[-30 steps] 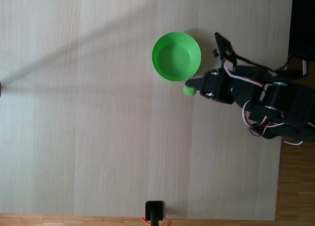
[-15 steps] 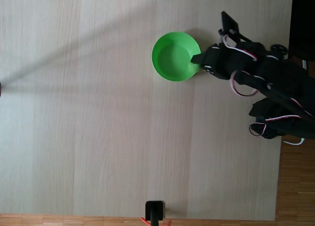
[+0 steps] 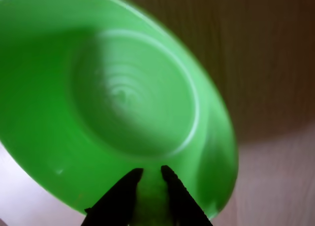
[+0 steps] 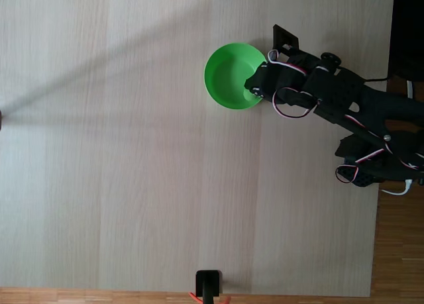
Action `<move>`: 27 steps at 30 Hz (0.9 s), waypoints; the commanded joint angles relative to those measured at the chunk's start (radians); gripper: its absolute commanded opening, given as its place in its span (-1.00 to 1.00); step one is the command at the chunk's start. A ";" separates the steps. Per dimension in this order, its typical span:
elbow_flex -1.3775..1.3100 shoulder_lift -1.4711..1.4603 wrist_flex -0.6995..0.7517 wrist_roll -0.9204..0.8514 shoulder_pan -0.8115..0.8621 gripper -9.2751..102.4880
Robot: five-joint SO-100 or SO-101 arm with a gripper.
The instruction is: Grasp a green pompom and put it in the green bowl.
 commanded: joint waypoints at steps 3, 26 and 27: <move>-0.043 0.008 -0.002 0.002 -0.003 -0.62; 0.121 0.293 0.077 0.008 -0.144 -0.59; 0.149 0.333 0.075 0.008 -0.160 -0.62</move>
